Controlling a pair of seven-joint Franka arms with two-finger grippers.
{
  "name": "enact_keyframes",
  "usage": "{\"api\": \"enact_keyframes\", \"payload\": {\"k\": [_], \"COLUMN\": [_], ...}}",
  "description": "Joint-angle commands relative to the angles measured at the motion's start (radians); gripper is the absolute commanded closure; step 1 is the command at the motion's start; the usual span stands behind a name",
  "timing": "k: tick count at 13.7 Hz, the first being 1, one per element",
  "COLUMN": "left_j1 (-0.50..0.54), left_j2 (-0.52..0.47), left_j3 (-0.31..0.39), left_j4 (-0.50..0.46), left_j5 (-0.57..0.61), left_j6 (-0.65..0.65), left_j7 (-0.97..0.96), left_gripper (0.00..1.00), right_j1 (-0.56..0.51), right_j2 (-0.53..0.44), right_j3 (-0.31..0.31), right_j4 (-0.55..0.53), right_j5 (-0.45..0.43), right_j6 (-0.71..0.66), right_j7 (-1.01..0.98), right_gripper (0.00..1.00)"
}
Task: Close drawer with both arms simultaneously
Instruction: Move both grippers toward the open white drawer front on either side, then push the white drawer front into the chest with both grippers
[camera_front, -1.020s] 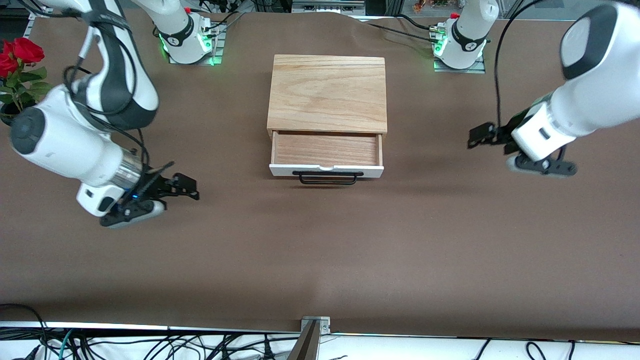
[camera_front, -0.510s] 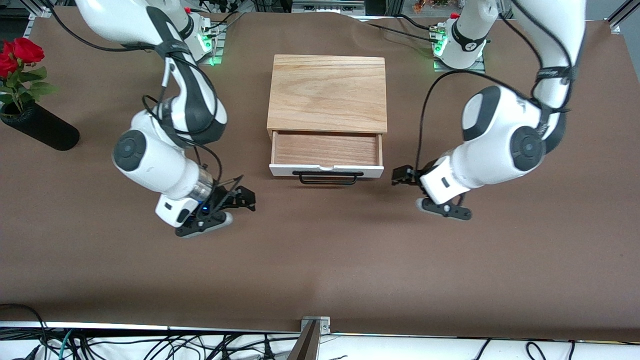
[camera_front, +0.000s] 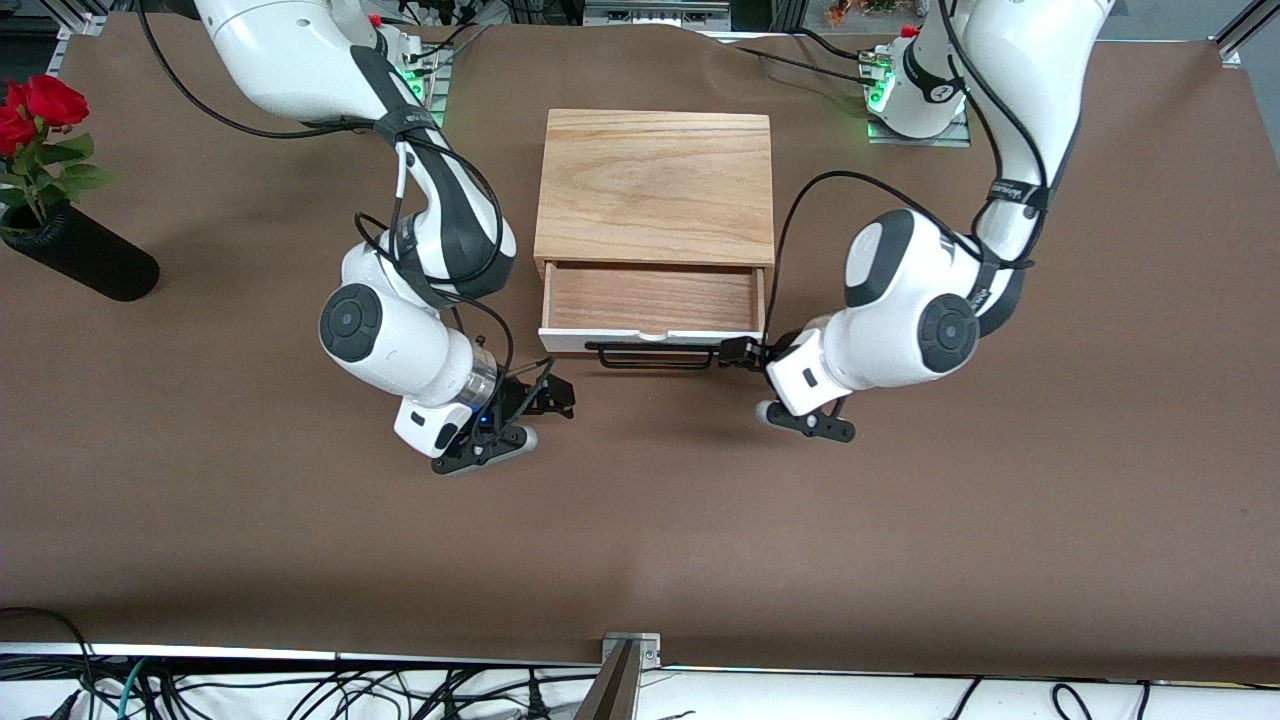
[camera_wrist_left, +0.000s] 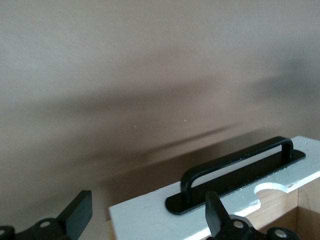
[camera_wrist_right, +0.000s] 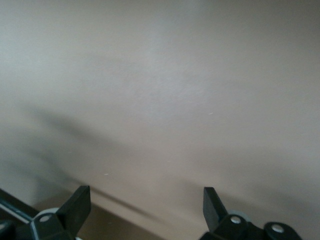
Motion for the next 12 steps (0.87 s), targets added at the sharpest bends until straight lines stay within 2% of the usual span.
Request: {"api": "enact_keyframes", "payload": {"k": [1, 4, 8, 12], "left_j1": [-0.015, -0.015, -0.015, -0.013], "left_j2": [0.024, 0.036, 0.036, 0.035], "left_j3": [-0.007, -0.009, -0.024, -0.024], "left_j4": [0.023, 0.011, -0.015, -0.021], "left_j5": [-0.031, -0.029, -0.029, -0.029], "left_j6": [-0.001, -0.008, -0.016, -0.045], "left_j7": [0.016, 0.016, 0.016, 0.017], "left_gripper": [0.0, 0.0, 0.0, 0.0], "right_j1": [-0.004, 0.002, 0.008, 0.003], "right_j2": [0.029, 0.04, 0.04, 0.037], "right_j3": [0.037, 0.076, 0.08, 0.076], "right_j4": [0.029, 0.021, 0.026, 0.024], "right_j5": [0.057, 0.061, 0.063, 0.123], "right_j6": [-0.012, -0.032, -0.153, -0.215], "right_j7": [0.01, 0.04, 0.093, 0.097], "right_gripper": [0.0, 0.0, 0.0, 0.0]}}
